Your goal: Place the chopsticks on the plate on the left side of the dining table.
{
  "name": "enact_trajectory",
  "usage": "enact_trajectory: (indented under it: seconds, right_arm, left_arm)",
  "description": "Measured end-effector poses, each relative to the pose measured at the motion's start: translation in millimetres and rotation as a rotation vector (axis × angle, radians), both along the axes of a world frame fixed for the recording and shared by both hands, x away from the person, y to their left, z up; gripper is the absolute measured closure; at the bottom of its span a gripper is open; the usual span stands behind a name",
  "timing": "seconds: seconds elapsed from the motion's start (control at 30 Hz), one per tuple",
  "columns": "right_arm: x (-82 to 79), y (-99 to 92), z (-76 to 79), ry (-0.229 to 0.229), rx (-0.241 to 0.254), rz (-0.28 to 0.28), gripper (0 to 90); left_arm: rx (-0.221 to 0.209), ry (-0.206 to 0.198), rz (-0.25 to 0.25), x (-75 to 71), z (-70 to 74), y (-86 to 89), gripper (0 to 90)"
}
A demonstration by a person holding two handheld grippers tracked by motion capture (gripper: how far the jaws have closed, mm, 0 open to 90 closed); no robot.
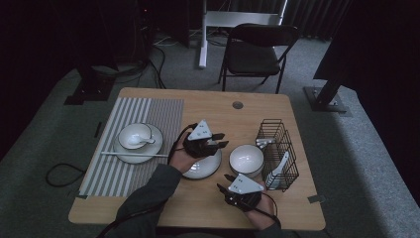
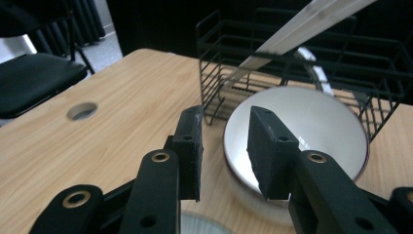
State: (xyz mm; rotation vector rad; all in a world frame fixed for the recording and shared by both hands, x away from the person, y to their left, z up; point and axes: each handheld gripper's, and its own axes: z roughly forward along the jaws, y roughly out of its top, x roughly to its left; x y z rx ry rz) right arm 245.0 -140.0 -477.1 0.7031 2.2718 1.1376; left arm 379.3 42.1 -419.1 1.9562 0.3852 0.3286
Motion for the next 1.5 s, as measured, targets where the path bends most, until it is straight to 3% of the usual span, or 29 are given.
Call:
enact_trajectory:
  seconds: [0.5,0.8,1.13,1.5]
  right_arm:
    - [1.1,-4.7,-1.2,-0.005,0.019,-0.012,57.4]
    - [2.1,-7.4,-3.5,0.0,0.024,-0.016,56.4]
    - [2.1,-6.9,-6.1,0.005,0.017,-0.018,56.3]
    - [1.8,-7.1,-5.4,0.004,0.017,-0.014,56.2]
  left_arm:
    - [0.0,-0.034,-0.101,-2.3,13.0,-58.1,68.2]
    - [-0.007,-0.04,-0.121,-1.6,15.9,-71.6,68.2]
    - [-0.017,-0.037,-0.107,2.1,16.8,-78.2,68.4]
    - [-0.009,-0.016,-0.086,14.5,14.0,-91.7,77.0]
